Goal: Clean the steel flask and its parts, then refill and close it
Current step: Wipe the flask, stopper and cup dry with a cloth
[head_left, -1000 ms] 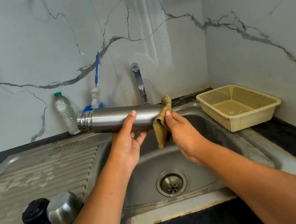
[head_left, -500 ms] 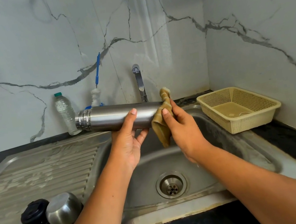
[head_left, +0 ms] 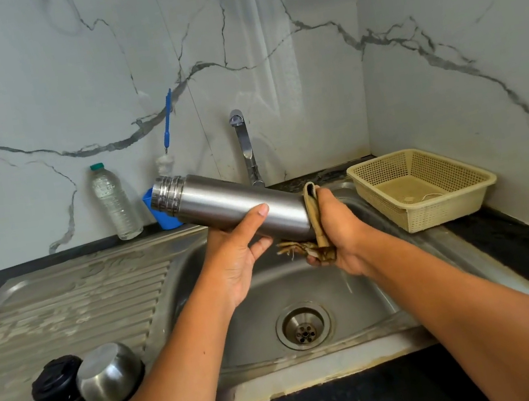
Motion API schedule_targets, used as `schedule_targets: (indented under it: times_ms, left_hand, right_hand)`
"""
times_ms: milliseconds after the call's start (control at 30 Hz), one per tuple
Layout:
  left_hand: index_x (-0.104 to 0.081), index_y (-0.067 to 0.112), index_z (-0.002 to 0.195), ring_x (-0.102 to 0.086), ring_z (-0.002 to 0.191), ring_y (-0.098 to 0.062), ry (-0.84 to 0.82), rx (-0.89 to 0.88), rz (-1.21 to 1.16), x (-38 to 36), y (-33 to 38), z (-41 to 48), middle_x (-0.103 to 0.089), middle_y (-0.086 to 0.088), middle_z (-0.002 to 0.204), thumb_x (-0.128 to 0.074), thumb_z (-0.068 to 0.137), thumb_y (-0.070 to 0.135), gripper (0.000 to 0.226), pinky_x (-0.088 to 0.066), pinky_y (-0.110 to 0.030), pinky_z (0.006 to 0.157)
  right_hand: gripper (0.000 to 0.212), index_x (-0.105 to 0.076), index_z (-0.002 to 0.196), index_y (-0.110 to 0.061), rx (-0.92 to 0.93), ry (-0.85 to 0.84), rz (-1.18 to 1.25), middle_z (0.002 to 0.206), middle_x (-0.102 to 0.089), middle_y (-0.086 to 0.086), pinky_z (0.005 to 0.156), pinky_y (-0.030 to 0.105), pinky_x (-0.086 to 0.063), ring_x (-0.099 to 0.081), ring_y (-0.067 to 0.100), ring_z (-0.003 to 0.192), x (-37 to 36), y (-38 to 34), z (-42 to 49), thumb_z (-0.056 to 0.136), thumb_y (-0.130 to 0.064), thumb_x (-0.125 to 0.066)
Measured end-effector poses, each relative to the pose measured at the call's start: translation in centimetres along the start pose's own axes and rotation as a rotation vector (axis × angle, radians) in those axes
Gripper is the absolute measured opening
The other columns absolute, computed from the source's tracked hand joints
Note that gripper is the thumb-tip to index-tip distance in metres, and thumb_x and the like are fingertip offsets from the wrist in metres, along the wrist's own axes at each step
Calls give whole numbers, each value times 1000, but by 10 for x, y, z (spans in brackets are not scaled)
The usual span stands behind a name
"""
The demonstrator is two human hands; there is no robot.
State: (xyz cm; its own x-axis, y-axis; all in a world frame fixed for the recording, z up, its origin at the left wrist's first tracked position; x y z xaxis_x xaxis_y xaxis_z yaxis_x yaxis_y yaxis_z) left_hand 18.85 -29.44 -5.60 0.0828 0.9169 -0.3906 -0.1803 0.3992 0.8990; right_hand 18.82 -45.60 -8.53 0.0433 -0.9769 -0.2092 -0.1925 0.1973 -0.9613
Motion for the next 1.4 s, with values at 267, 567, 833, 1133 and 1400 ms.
schedule_targets:
  times_ms: [267,567,833,1133,1400]
  left_hand:
    - [-60,23,128,-69,118,-15,40,-62,253,7,-5,2,-74,1,122,-95,65,17,72,-54,-39,97]
    - [-62,26,119,-69,116,-16,143,-81,159,12,2,5,-75,1,118,-86,77,5,52,-55,-41,100]
    - [-55,27,135,-68,119,-14,147,-31,-66,16,3,3,-72,2,128,-83,73,17,69,-58,-45,91]
    - [-55,17,137,-68,121,-21,-5,87,-34,11,-10,2,-70,-9,131,-82,72,18,70,-63,-37,79]
    - [-60,21,127,-70,116,-17,-22,44,108,8,-10,0,-75,0,121,-84,74,11,59,-56,-44,94]
  right_hand:
    - [53,-58,115,-2,-70,75,20,85,-76,17,54,27,-60,-72,21,61,9,10,3,106,-51,-42]
    - [27,-68,110,-19,166,198,-323,97,-75,4,86,45,-61,-73,22,90,3,-4,4,102,-41,-54]
    - [54,-25,159,-38,472,109,-472,151,-49,2,114,43,-41,-49,23,136,-12,-34,-11,108,-45,-39]
    - [55,-63,122,-18,98,-9,-107,109,-73,16,79,41,-62,-74,31,95,0,-11,1,102,-63,-37]
    - [79,-63,116,-7,-155,-35,-129,70,-68,12,51,24,-45,-58,15,51,10,12,2,97,-75,-28]
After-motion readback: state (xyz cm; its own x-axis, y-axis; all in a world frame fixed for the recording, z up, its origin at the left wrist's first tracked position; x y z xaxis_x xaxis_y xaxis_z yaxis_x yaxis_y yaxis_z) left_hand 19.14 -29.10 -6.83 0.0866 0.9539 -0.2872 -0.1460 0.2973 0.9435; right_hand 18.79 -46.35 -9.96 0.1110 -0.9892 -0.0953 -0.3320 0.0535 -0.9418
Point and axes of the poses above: each hand's wrist, its own z-axis towards the middle knuckle, its own x-axis out of the back of the hand, y = z × x, the point moved 9 cm from there along z, towards the middle knuckle
